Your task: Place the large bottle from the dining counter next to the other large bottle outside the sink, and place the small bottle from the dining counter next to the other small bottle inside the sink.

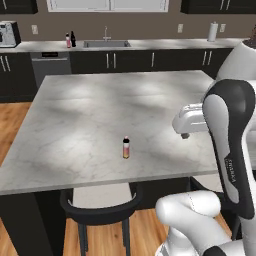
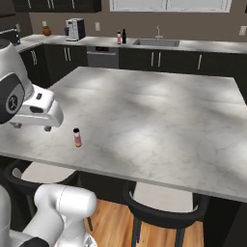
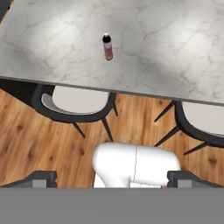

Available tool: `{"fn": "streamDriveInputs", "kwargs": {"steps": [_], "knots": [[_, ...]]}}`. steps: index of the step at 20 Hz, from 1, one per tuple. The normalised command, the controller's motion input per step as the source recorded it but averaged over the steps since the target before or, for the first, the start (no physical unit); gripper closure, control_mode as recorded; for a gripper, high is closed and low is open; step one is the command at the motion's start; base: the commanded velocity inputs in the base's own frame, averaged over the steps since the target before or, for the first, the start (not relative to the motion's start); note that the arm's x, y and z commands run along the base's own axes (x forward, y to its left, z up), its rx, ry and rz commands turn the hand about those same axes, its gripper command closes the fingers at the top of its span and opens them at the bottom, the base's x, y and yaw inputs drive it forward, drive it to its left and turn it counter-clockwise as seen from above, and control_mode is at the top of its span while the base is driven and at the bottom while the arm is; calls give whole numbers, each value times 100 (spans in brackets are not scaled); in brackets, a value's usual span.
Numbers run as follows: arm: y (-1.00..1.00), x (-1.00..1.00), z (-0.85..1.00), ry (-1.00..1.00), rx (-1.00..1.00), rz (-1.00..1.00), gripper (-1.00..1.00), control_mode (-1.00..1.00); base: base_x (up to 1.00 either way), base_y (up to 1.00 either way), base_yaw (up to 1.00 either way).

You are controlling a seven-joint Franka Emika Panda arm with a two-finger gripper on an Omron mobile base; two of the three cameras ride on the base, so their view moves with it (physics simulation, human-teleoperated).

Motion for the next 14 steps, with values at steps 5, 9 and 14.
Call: {"fn": "streamDriveInputs", "kwargs": {"steps": [5, 9, 14], "knots": [[7, 20, -32, 0, -2, 3, -100, -100, 0, 0, 0], [12, 34, -13, 1, -3, 2, -100, -100, 0, 0, 0], [18, 42, -1, 6, -1, 0, -100, -100, 0, 0, 0]]}}
